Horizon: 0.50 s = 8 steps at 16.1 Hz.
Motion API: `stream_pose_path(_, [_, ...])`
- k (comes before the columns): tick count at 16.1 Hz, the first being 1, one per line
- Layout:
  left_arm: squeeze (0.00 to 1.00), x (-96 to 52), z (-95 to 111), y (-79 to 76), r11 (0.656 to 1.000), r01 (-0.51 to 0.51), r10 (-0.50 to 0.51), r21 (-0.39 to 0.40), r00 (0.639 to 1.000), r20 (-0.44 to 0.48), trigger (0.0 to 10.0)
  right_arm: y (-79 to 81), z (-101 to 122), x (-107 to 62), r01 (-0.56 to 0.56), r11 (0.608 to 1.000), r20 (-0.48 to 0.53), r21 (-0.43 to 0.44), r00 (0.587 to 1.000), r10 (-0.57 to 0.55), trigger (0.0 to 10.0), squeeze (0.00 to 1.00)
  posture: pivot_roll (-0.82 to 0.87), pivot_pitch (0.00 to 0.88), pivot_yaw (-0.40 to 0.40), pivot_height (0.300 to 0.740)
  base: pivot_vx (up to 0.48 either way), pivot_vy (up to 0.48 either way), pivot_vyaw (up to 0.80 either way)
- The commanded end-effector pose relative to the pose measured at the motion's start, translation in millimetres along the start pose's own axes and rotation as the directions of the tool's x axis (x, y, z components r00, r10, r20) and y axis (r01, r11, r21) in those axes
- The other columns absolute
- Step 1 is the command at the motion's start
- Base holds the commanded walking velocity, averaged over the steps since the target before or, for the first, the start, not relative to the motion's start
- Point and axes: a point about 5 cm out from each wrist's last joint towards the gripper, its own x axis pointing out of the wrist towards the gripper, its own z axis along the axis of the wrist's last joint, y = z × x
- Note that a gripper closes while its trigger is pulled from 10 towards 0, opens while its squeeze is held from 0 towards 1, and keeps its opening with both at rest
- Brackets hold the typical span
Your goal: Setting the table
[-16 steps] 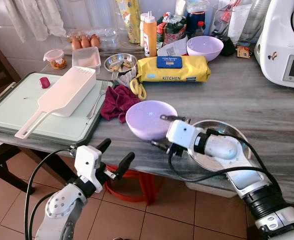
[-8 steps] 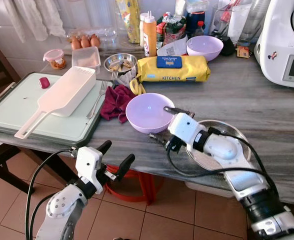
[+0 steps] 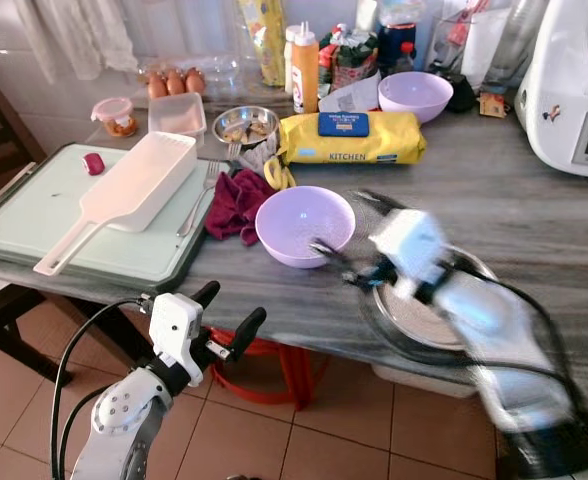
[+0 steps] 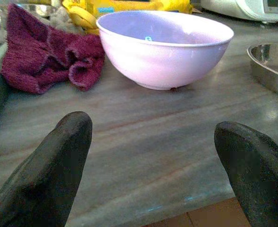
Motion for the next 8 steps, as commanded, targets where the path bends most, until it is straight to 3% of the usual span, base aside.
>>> stream_pose_path(1, [0.00, -2.4, 2, 3.6, 1.000, -0.013, 0.013, 0.016, 1.000, 0.004, 10.0, -0.8, 7, -8.4, -0.008, 1.000, 0.009, 0.022, 1.000, 0.007, 10.0, 1.00, -0.08, 0.092, 0.098, 0.740, 0.000, 0.000, 0.00])
stream_pose_path(5, [0.00, 5.3, 4, 4.5, 0.999, 0.041, -0.041, 0.019, 0.999, 0.002, 10.0, -3.1, -7, -46.7, -0.033, 0.999, -0.209, -0.011, 0.978, 0.030, 10.0, 1.00, -0.12, 0.089, 0.129, 0.740, 0.000, 0.000, 0.00])
stream_pose_path(6, [0.00, 7.9, 5, 4.3, 0.999, 0.048, -0.048, 0.020, 0.999, 0.004, 10.0, -3.0, -15, -53.1, 0.004, 0.999, -0.298, 0.037, 0.955, 0.007, 10.0, 1.00, -0.13, 0.086, 0.138, 0.740, 0.000, 0.000, 0.00])
stream_pose_path(8, [0.00, 9.5, 6, 2.9, 0.998, 0.057, -0.057, 0.018, 0.998, 0.003, 10.0, -2.9, -20, -58.2, 0.010, 0.999, -0.354, 0.032, 0.935, 0.002, 10.0, 1.00, -0.14, 0.084, 0.144, 0.740, 0.000, 0.000, 0.00])
